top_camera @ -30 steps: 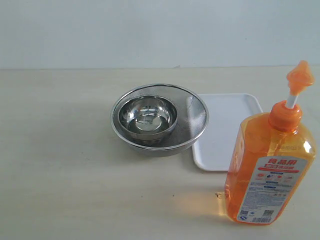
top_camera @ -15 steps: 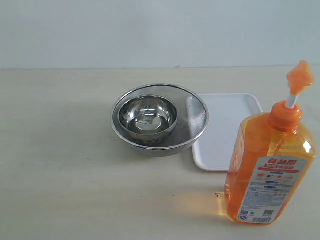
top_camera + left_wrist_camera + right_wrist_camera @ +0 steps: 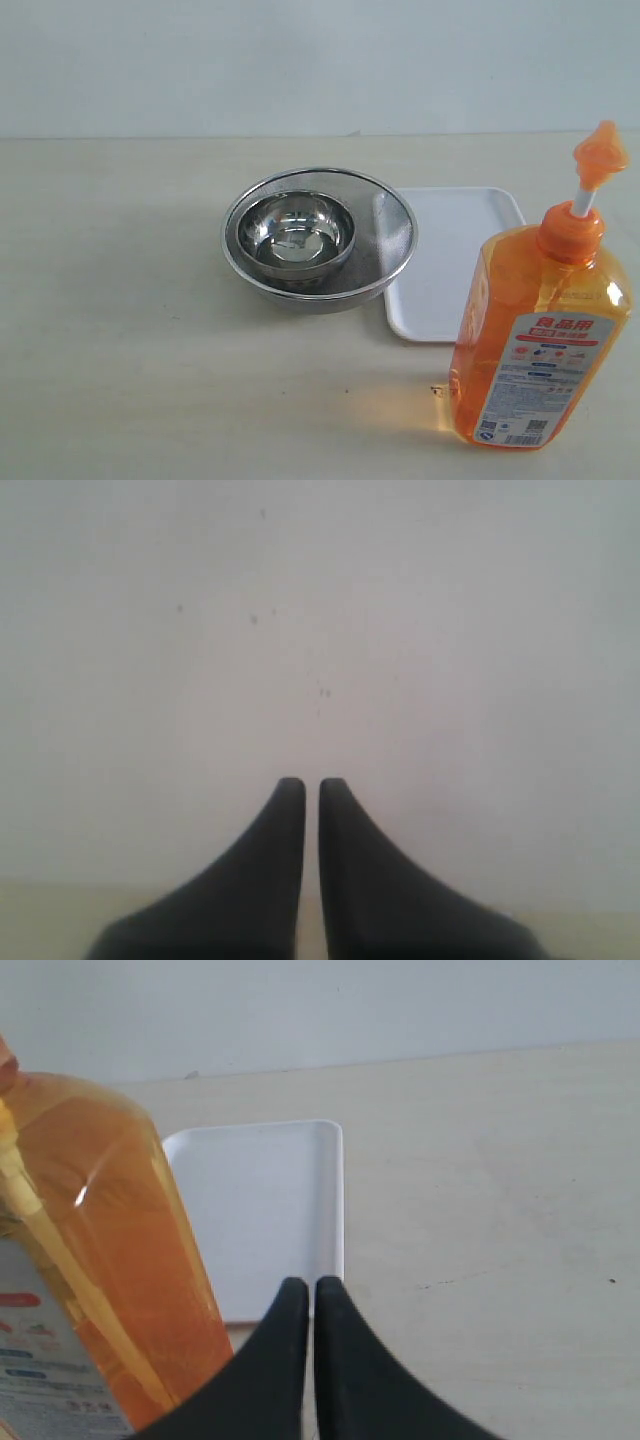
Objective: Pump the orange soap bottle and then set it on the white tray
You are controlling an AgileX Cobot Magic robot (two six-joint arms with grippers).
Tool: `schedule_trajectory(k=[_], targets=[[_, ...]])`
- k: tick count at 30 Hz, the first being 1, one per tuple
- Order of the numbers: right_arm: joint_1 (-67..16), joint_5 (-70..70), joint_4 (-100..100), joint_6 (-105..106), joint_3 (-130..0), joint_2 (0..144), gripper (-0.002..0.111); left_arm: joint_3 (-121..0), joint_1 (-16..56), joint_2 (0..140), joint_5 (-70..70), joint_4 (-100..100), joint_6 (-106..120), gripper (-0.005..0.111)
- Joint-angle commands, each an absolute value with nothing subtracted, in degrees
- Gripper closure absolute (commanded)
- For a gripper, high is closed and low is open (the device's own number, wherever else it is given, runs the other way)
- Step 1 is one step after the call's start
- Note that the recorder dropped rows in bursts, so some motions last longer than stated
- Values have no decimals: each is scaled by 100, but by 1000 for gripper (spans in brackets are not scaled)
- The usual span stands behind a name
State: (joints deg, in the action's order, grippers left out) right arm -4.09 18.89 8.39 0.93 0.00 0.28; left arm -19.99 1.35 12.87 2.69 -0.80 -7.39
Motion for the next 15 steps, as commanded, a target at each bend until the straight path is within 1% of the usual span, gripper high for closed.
schedule_trajectory(k=[1,4,10,13,15], targets=[[-397,1844,833,113,0,0,108,-2667,120,2258,1736,417,-820,102],[-397,1844,833,113,0,0,108,-2801,120,2811,1989,629,-820,102],[-397,1844,833,113,0,0,108,-2801,120,3369,1682,1206,-702,102],[-397,1844,833,113,0,0,108,-2845,133,3596,1586,1968,429,102],[-397,1844,833,113,0,0,108,-2913,170,3728,1598,2883,1659,102]])
